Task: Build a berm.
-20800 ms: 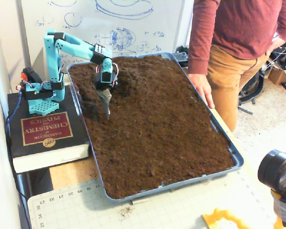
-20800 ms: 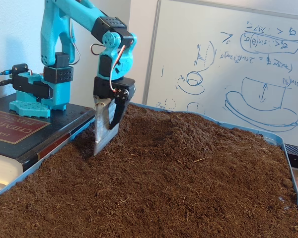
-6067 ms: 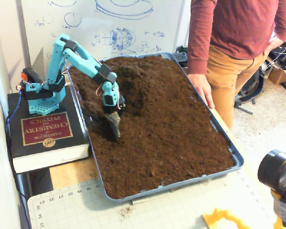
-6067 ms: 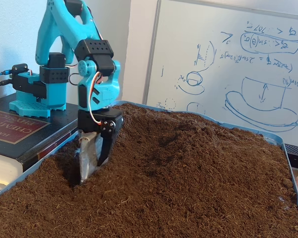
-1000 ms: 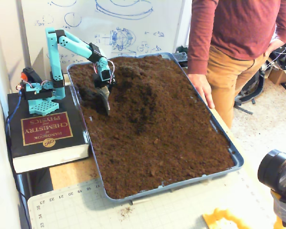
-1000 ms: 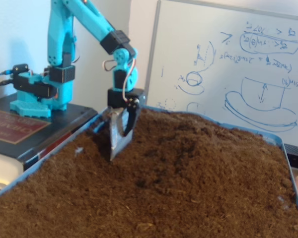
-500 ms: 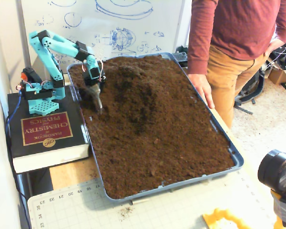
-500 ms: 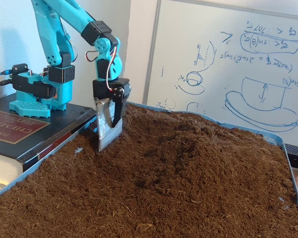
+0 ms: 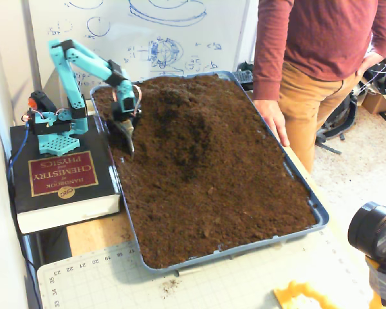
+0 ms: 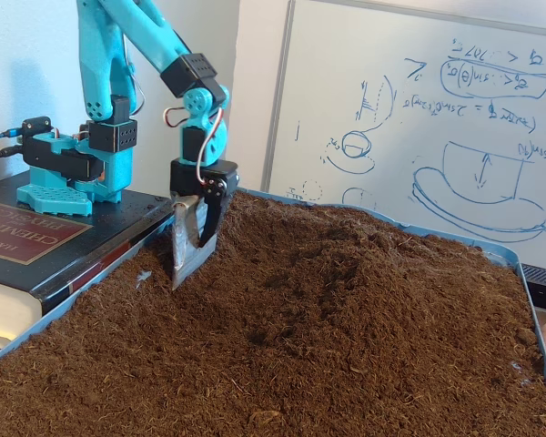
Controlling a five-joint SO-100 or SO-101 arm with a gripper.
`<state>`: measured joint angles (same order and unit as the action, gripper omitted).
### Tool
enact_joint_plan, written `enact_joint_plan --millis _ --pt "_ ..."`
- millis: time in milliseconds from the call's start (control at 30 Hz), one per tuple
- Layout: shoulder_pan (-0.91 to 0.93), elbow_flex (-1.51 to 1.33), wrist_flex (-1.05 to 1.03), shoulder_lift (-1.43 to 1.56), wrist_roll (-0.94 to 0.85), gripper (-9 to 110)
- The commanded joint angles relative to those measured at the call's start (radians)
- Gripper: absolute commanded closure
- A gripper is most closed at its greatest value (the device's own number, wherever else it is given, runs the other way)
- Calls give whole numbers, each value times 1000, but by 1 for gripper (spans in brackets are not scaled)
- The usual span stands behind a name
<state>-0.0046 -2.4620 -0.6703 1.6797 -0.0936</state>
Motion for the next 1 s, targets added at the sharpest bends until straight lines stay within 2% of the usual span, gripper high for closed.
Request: enact_joint_plan --millis 0,433,967 --pt "-9 155 14 -80 5 101" --pt "2 555 8 -348 8 101" --pt "-9 856 -2 -422 21 101"
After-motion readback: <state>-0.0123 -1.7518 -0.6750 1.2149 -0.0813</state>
